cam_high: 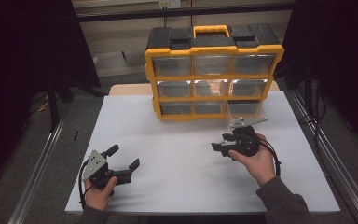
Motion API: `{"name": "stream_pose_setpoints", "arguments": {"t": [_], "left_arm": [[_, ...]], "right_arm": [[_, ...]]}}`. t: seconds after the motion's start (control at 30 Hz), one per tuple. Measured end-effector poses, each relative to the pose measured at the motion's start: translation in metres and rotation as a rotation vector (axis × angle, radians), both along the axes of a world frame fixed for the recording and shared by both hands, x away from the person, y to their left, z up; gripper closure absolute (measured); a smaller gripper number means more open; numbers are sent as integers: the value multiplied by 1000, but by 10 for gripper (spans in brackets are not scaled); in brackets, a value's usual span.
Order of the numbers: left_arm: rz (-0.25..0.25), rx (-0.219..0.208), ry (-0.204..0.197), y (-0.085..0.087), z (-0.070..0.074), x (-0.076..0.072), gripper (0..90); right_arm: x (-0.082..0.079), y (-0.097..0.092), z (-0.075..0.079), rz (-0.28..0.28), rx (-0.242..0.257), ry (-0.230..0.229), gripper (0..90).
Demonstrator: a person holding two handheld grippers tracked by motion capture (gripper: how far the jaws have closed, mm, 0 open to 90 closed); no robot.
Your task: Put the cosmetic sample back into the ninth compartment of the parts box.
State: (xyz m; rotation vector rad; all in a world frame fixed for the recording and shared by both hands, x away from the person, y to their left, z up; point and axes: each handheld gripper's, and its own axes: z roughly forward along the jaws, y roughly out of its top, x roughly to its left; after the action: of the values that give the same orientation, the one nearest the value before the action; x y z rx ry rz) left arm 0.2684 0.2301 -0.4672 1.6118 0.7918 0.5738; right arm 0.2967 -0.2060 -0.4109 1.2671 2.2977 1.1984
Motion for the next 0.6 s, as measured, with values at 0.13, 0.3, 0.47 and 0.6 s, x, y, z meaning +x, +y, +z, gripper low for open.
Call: {"name": "stream_pose_setpoints", "arguments": {"t": [0.13, 0.3, 0.47, 0.6], "left_arm": [[-1, 6, -2, 1, 0, 0, 22], [7, 1, 3, 0, 0, 0, 23], [-1, -1, 3, 0, 0, 0, 22], [5, 3, 2, 0, 0, -1, 23]], "right_arm": [[2, -3, 4, -5, 1, -1, 400], [7, -7, 9, -17, 0, -2, 400], [9, -9, 12, -18, -6, -4, 400], [11, -10, 14, -22, -11, -2, 400]]}}
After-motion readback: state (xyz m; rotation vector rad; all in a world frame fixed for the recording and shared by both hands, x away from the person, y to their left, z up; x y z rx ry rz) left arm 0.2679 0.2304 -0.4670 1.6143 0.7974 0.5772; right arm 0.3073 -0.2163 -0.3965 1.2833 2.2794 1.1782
